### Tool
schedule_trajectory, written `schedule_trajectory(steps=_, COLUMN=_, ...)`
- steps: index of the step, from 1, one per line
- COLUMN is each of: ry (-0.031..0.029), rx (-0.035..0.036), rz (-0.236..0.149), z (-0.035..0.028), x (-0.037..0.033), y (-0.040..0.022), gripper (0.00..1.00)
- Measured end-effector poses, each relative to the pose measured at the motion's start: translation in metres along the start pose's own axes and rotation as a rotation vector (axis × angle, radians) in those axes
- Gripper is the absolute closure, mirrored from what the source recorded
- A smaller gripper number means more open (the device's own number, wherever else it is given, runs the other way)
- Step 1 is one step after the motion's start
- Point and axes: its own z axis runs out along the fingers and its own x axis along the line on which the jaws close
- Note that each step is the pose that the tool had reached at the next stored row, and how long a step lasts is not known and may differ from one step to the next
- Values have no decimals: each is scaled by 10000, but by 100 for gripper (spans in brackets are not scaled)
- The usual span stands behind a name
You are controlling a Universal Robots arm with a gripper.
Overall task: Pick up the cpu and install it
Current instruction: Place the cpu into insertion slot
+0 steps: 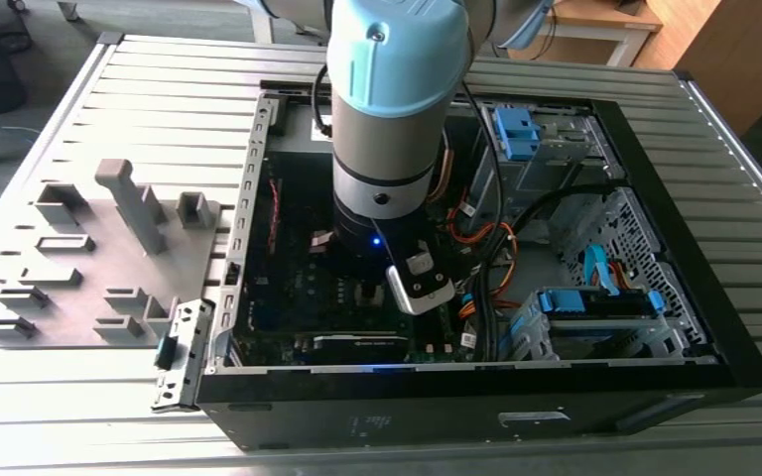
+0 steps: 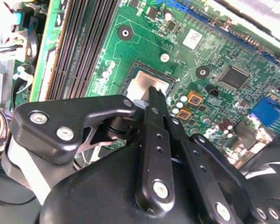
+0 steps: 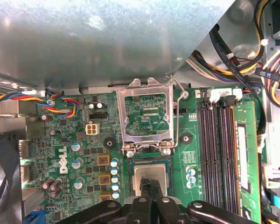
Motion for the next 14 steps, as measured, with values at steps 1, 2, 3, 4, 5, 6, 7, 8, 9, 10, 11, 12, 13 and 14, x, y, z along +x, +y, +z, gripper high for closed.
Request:
schedule_trajectory(steps=1, ry=0, rx=0, rz=0, z=0, x=0, y=0, gripper=89)
schedule_trajectory(steps=2, ry=0, rx=0, rz=0, z=-1, x=0, y=0, gripper=89)
schedule_trajectory(steps=3, ry=0, rx=0, rz=0, z=-1, x=0, y=0, gripper=89)
schedule_trajectory(steps=4, ry=0, rx=0, rz=0, z=-16, x=0, y=1, gripper=89)
schedule_trajectory(steps=5, ry=0, rx=1, rz=0, z=-32, x=0, y=1, gripper=89)
schedule_trajectory(steps=6, ry=0, rx=0, rz=0, z=-33, x=0, y=1, gripper=89)
schedule_trajectory(steps=7, ry=0, rx=0, rz=0, z=-33, x=-1, y=1, gripper=89)
schedule_trajectory(steps=8, ry=0, rx=1, rz=0, z=-34, x=0, y=1, gripper=89)
schedule_trajectory(steps=9, ry=2, rx=5, rz=0, z=-39, x=0, y=1, gripper=89)
schedule_trajectory(steps=10, ry=2, rx=6, rz=0, z=-46, x=0, y=1, gripper=89)
schedule_trajectory(steps=11, ry=0, rx=1, rz=0, z=-48, x=-1, y=2, gripper=89)
schedule_trajectory(steps=12, ry=0, rx=0, rz=0, z=-51, x=-1, y=2, gripper=89)
schedule_trajectory(steps=13, ry=0, rx=-1, rz=0, z=-52, x=-1, y=2, gripper=89)
schedule_trajectory(steps=14, ry=0, rx=-1, rz=0, z=-52, x=-1, y=2, gripper=89)
